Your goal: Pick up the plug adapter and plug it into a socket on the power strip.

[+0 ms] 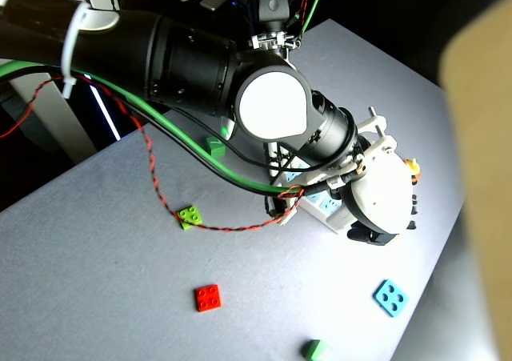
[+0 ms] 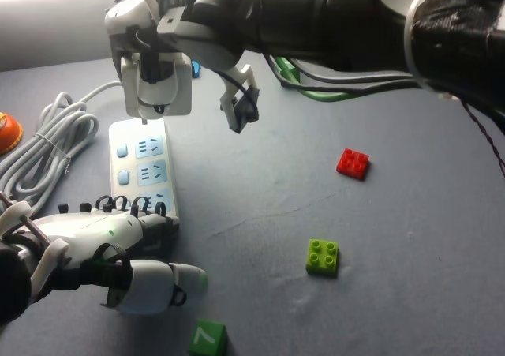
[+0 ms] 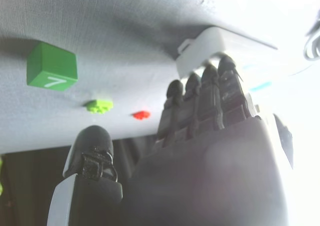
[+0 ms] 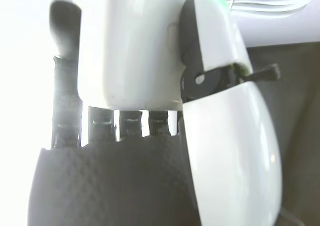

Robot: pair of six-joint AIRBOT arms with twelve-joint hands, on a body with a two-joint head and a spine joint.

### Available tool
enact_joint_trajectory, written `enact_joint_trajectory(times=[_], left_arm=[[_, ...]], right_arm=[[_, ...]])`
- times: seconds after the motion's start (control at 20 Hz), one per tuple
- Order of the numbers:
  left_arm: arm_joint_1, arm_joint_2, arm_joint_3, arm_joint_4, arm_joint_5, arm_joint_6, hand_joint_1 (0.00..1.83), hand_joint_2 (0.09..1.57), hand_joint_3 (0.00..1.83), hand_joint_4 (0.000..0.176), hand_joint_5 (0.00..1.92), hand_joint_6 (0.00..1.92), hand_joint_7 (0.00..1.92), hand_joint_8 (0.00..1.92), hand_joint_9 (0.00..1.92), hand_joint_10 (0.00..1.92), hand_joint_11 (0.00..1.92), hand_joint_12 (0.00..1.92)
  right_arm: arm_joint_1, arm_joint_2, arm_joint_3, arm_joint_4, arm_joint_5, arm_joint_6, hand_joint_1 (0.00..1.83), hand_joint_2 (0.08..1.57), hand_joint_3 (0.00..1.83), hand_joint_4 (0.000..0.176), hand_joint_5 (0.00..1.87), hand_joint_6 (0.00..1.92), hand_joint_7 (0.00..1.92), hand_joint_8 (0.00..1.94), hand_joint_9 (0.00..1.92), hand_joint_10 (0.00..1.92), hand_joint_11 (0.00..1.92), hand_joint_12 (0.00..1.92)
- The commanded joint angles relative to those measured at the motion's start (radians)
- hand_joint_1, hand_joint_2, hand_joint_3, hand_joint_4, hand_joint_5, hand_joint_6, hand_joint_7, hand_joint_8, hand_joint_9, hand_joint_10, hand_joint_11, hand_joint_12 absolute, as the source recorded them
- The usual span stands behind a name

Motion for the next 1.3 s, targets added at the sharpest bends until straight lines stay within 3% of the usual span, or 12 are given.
enact_joint_trajectory(times=[0.0,0.1,0.35,0.55,0.65,0.7,0.75,0.85,1.25], left_arm=[[0.006,-0.01,-0.014,-0.022,0.086,-0.011,0.0,1.29,0.0,0.0,0.05,0.0,0.04,0.0,0.03,0.0,0.0,0.05],[0.008,-0.01,-0.014,-0.022,0.087,-0.011,0.01,1.29,0.0,0.0,0.05,0.0,0.04,0.0,0.03,0.0,0.0,0.02],[0.01,-0.01,-0.014,-0.022,0.089,-0.011,0.0,1.3,0.0,0.0,0.04,0.0,0.03,0.0,0.02,0.0,0.0,0.0],[0.011,-0.012,-0.015,-0.022,0.092,-0.011,0.02,1.29,0.0,0.0,0.04,0.0,0.03,0.0,0.02,0.0,0.0,0.0],[0.011,-0.012,-0.015,-0.022,0.092,-0.011,0.01,1.29,0.0,0.0,0.04,0.0,0.03,0.0,0.02,0.0,0.0,0.0],[0.012,-0.012,-0.015,-0.022,0.092,-0.011,0.0,1.3,0.0,0.0,0.03,0.0,0.02,0.0,0.01,0.0,0.0,0.0],[0.012,-0.012,-0.015,-0.022,0.092,-0.011,0.01,1.3,0.0,0.0,0.04,0.0,0.03,0.0,0.01,0.0,0.0,0.0],[0.013,-0.012,-0.018,-0.022,0.092,-0.012,0.0,1.3,0.0,0.0,0.03,0.0,0.02,0.0,0.01,0.0,0.0,0.0],[0.023,-0.011,-0.019,-0.022,0.092,-0.029,0.0,1.29,0.0,0.0,0.02,0.0,0.03,0.0,0.02,0.0,0.0,0.0]], right_arm=[[0.014,-0.001,0.0,-0.018,0.097,0.009,1.35,1.14,0.0,0.0,0.87,0.91,0.95,1.16,0.88,1.31,0.76,1.52],[0.009,-0.011,0.0,-0.139,0.089,0.127,1.37,1.15,0.0,0.0,0.83,0.95,0.94,1.16,0.86,1.39,0.73,1.56],[-0.005,-0.023,0.0,-0.14,0.111,0.133,1.38,1.13,0.0,0.0,0.9,0.86,0.96,1.11,0.88,1.37,0.77,1.52],[-0.014,-0.028,0.0,-0.14,0.109,0.133,1.36,1.17,0.0,0.0,0.82,1.0,0.89,1.21,0.82,1.42,0.77,1.54],[-0.015,-0.03,0.0,-0.141,0.109,0.133,1.36,1.16,0.0,0.0,0.83,0.97,0.89,1.21,0.82,1.42,0.78,1.54],[-0.015,-0.031,0.0,-0.141,0.108,0.133,1.27,1.15,0.0,0.0,0.9,0.92,0.95,1.23,0.84,1.24,0.77,1.55],[-0.017,-0.032,0.0,-0.153,0.106,0.132,1.25,1.15,0.0,0.0,0.89,0.94,0.96,1.24,0.84,1.19,0.74,1.58],[-0.021,-0.034,0.0,-0.166,0.106,0.132,1.25,1.14,0.0,0.0,0.93,0.88,0.97,1.23,0.85,1.16,0.73,1.59],[-0.027,-0.033,0.002,-0.173,0.118,0.117,1.25,1.14,0.0,0.0,0.89,0.95,0.98,1.21,0.89,1.12,0.8,1.54]])
